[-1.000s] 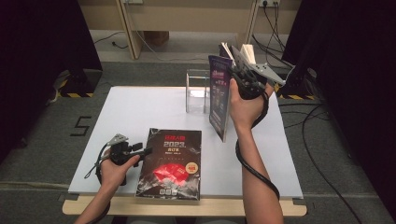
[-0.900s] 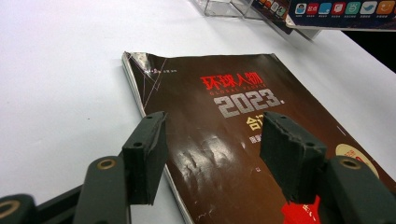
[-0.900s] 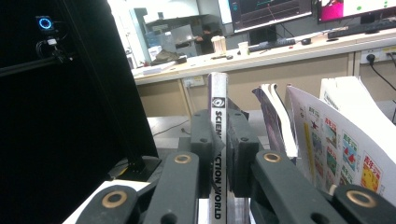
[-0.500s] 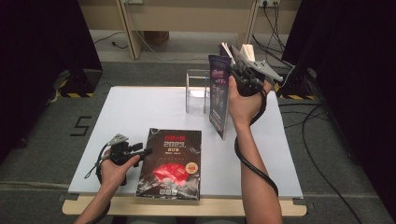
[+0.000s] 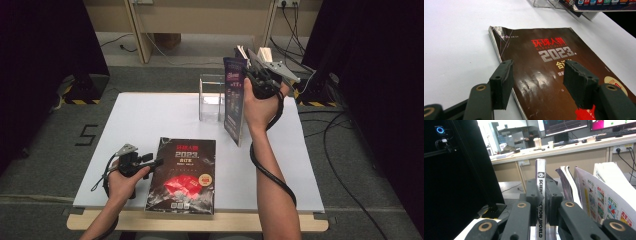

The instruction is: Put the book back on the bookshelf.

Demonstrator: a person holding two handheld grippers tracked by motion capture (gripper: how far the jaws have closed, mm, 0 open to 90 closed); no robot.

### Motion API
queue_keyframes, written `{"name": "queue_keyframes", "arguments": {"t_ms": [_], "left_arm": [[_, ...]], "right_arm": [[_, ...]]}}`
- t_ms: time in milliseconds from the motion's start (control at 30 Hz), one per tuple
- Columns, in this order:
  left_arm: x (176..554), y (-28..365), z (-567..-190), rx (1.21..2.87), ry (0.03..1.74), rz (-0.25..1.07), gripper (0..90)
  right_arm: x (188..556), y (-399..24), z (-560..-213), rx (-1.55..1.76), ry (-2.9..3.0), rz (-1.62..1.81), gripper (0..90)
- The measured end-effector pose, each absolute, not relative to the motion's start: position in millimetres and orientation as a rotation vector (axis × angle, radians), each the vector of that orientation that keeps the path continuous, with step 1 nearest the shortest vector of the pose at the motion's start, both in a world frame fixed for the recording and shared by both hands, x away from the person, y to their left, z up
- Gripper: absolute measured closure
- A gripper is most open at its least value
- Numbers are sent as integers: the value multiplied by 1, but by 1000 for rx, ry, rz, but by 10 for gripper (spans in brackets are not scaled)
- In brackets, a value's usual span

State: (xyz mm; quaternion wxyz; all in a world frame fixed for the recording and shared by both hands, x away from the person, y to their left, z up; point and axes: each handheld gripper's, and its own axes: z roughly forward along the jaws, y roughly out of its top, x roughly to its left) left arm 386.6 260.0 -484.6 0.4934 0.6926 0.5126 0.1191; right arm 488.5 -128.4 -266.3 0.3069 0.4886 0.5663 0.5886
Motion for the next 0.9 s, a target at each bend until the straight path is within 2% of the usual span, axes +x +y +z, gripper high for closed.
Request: {"name": "queue_keyframes", "arguments": {"t_ms": [900], "left_arm": [[387, 262, -485, 1679, 1248, 282, 405]], "right_arm": [[506, -123, -264, 1302, 1475, 1531, 833]]}}
